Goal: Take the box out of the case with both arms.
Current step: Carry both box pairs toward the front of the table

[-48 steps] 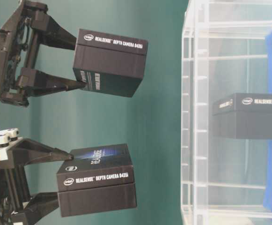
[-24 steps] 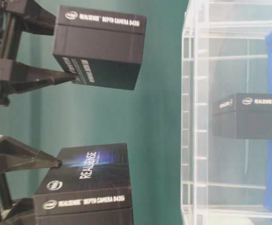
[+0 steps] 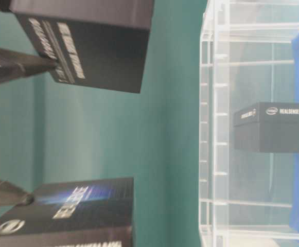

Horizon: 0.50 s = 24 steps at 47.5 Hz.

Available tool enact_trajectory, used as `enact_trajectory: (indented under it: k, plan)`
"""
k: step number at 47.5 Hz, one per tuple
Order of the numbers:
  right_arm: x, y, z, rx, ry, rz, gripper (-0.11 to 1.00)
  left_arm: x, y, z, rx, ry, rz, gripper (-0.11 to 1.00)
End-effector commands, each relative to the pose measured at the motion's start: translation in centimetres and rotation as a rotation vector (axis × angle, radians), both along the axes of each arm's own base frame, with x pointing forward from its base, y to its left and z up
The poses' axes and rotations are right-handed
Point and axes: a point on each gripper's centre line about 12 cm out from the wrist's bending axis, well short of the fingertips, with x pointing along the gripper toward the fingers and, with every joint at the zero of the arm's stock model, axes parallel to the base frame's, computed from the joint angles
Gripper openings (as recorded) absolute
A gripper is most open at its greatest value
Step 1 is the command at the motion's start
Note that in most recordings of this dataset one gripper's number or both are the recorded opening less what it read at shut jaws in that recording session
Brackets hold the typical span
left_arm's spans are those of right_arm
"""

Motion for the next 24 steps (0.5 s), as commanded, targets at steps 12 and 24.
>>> enact_trajectory:
  k: [12, 24]
  plan:
    - [-1.3, 3.2, 1.7, 0.022, -0.073, -0.006, 0.65, -1.1, -3.0, 1.0, -0.017, -0.034, -0.016, 0.64]
    - [-1.3, 3.8, 1.6, 0.032, -0.078, -0.026, 0.65, -1.2, -3.6, 0.9, -0.017, -0.034, -0.032, 0.64]
